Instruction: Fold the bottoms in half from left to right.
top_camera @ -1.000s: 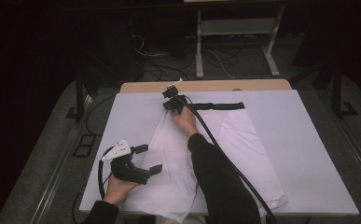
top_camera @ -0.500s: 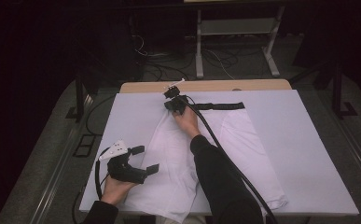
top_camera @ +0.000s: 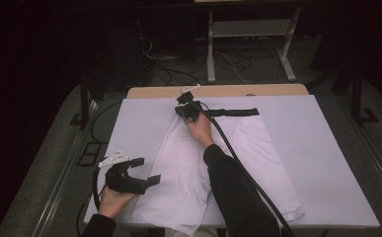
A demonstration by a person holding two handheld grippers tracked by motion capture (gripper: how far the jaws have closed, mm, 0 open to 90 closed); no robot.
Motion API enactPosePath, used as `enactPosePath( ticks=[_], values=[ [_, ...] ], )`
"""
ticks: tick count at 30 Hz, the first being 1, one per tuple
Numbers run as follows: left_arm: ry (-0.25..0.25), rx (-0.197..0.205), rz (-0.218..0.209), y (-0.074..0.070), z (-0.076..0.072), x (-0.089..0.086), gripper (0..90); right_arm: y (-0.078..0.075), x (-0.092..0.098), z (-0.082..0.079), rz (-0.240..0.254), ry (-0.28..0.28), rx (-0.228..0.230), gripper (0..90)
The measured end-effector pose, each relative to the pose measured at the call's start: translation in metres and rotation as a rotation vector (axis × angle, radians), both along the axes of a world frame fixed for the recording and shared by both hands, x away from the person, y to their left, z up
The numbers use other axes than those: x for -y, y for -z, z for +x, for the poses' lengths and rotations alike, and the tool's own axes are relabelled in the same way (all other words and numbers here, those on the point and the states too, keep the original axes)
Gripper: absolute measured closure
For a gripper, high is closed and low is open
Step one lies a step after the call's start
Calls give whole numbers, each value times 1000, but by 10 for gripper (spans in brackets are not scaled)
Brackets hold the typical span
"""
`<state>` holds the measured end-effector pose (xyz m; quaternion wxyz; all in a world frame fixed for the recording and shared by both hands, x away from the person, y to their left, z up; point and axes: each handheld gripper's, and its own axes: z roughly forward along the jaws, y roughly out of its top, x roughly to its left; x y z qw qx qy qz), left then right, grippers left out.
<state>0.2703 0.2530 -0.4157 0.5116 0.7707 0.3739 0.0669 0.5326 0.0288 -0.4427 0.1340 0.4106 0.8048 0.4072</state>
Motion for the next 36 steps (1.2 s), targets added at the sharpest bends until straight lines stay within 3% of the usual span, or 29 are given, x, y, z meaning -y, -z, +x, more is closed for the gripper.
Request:
enactPosePath(
  ticks=[4,16,22,36],
  values=[
    [-4,-15,13,-1,-2,-3,0,1,1,0,1,-5,2,854],
    [-32,-110,30,-4,-9,-25,0,0,2,0,15,-7,-3,854],
    [-22,-169,30,-1,-15,-30,0,0,4,0,25,-3,1,854],
    [21,-250,74,5,-23,-33,0,0,6,0,38,7,4,853]
  ],
)
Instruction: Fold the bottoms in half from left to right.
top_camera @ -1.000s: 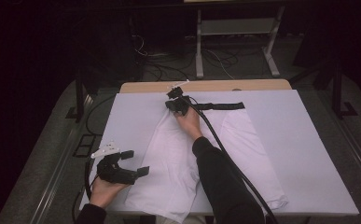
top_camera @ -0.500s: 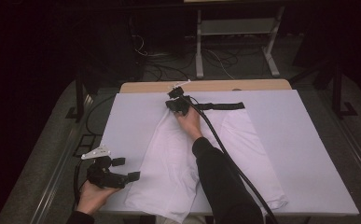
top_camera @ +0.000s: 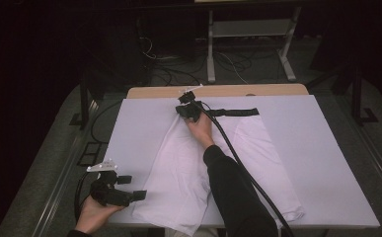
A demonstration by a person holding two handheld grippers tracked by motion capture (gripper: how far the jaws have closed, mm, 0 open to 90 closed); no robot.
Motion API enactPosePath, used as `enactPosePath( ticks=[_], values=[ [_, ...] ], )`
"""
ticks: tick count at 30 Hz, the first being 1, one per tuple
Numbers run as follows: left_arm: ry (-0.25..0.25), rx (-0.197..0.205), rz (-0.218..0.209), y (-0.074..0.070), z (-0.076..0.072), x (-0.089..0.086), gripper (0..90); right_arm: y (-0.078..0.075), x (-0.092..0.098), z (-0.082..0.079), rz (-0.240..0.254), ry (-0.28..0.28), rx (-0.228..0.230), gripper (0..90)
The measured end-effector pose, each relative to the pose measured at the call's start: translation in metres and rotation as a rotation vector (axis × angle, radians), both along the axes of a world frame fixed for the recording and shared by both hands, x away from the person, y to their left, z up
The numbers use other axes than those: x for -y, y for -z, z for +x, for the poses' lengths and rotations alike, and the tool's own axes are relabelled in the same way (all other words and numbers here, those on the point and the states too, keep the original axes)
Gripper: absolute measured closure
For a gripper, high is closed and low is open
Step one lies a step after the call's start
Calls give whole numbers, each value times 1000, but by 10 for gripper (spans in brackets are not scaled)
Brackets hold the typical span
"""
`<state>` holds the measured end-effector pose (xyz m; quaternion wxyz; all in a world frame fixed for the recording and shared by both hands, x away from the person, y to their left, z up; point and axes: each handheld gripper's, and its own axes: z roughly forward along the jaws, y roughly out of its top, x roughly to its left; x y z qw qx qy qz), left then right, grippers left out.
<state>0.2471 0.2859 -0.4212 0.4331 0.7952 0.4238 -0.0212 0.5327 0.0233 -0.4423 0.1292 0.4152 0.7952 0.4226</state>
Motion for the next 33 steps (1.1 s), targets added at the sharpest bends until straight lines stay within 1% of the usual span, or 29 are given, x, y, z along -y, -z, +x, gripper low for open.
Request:
enactPosePath(
  ticks=[6,9,12,13,14,17,20,21,24,26,29,33],
  values=[
    [11,-38,26,4,-5,-3,0,-1,0,-1,-7,-2,4,853],
    [16,-51,30,4,-7,-6,4,-2,0,0,-5,0,10,854],
    [11,-64,38,4,-10,-6,24,-2,1,0,-4,2,9,854],
    [1,-66,43,5,-11,-7,30,-2,1,0,-5,1,9,853],
    [-3,-71,42,6,-12,-7,43,-2,1,0,-6,1,8,854],
    [5,-92,36,9,-15,-8,49,-2,0,-1,-6,2,8,853],
    [12,-110,45,10,-17,-7,55,-1,-1,-1,-13,0,9,854],
    [12,-112,46,11,-18,-7,60,-1,-1,-1,-11,0,7,853],
    [11,-116,48,11,-20,-9,109,0,-2,-2,-15,1,9,853],
    [7,-126,45,12,-22,-11,129,0,-2,-2,-16,1,9,853],
    [4,-136,52,13,-24,-13,136,0,-2,-1,-13,2,8,853],
    [2,-148,48,15,-27,-16,160,-1,-2,-2,-12,5,8,853]
  ],
)
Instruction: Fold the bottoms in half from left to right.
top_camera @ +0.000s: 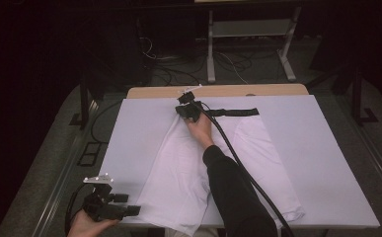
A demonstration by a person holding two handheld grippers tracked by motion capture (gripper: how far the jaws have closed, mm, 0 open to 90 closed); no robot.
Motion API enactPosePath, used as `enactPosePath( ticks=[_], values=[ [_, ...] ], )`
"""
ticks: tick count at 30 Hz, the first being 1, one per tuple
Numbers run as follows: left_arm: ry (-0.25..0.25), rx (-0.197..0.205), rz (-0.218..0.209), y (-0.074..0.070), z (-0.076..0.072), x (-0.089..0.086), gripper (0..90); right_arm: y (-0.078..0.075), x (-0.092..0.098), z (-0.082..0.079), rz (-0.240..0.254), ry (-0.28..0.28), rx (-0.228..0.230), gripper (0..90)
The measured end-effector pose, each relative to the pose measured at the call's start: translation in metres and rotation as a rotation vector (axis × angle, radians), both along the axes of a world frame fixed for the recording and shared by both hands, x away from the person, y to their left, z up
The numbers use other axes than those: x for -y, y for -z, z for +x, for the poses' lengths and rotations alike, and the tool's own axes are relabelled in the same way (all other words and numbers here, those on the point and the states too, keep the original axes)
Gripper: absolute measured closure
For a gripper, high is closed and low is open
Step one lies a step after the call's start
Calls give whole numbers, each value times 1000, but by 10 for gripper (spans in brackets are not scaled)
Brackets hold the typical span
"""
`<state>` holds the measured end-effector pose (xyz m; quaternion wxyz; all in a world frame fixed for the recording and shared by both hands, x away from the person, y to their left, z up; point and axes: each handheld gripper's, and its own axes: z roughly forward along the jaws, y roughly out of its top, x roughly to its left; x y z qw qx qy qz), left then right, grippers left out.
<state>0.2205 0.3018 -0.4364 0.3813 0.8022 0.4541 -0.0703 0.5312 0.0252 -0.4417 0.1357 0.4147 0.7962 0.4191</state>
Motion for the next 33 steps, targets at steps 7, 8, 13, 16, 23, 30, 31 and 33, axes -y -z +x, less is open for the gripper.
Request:
enactPosePath(
  ticks=[7,8,13,16,23,30,31,33],
  values=[
    [30,-22,-9,3,-2,0,213,0,1,1,2,-2,-2,853],
    [40,-26,-11,4,-3,0,222,0,1,1,1,-3,-2,853],
    [69,-50,-27,6,-3,0,309,-1,1,1,2,-1,2,853],
    [85,-68,-47,7,-1,0,350,0,2,1,7,-4,1,853],
    [86,-67,-42,11,2,1,538,-1,3,1,9,-8,5,853],
    [84,-62,-31,15,3,-1,763,-1,4,1,17,-7,2,853],
    [85,-65,-32,15,3,-2,786,-1,4,1,17,-6,3,853],
    [93,-62,-29,16,3,-1,832,0,4,1,16,-8,2,853]
  ],
)
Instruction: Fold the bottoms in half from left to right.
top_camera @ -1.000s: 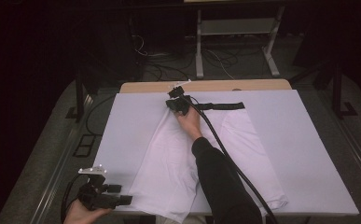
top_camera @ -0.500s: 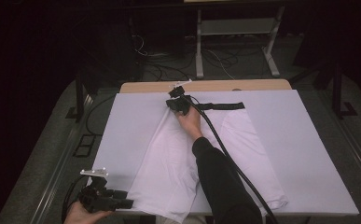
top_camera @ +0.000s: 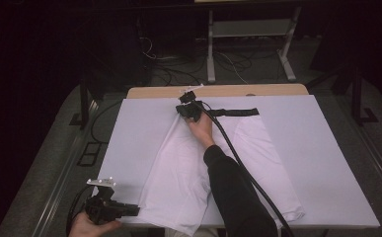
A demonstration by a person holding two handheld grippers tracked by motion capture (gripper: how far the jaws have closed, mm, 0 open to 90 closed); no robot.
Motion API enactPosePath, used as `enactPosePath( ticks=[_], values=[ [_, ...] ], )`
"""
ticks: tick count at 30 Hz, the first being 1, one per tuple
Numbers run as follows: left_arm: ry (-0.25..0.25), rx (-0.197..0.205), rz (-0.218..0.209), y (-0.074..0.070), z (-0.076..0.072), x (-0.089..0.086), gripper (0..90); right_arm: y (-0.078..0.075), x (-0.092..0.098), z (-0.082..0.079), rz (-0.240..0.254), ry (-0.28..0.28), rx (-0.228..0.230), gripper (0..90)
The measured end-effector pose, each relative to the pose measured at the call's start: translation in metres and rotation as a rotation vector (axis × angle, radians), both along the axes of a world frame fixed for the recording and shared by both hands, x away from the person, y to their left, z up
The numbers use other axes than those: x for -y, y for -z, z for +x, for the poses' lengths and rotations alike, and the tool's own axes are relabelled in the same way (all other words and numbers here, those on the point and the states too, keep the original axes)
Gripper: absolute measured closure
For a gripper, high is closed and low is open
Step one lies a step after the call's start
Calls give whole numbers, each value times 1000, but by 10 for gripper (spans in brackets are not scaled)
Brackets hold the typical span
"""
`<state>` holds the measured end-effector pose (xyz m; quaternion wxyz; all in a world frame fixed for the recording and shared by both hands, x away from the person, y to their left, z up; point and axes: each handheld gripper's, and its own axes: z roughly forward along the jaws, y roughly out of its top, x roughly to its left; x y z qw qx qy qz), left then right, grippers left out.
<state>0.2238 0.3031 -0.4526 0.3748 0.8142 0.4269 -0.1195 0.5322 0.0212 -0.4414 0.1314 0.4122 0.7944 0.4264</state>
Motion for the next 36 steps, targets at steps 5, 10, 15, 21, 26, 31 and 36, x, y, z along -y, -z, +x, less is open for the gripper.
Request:
enactPosePath(
  ticks=[5,10,15,21,26,31,36],
  values=[
    [16,6,-2,-1,0,2,864,0,0,0,5,0,-3,854],
    [47,41,-18,-11,-1,7,866,-2,1,1,13,0,-4,854],
    [79,79,-37,-21,-1,17,867,-8,7,2,32,0,-6,853],
    [126,103,-53,-30,2,32,867,-15,14,4,45,-5,-11,854],
    [165,115,-52,-37,1,42,866,-19,16,4,40,-14,-10,853],
    [196,135,-62,-44,1,51,867,-23,20,4,39,-21,-6,854],
    [237,140,-63,-47,0,62,867,-26,23,4,35,-27,-8,854]
  ],
)
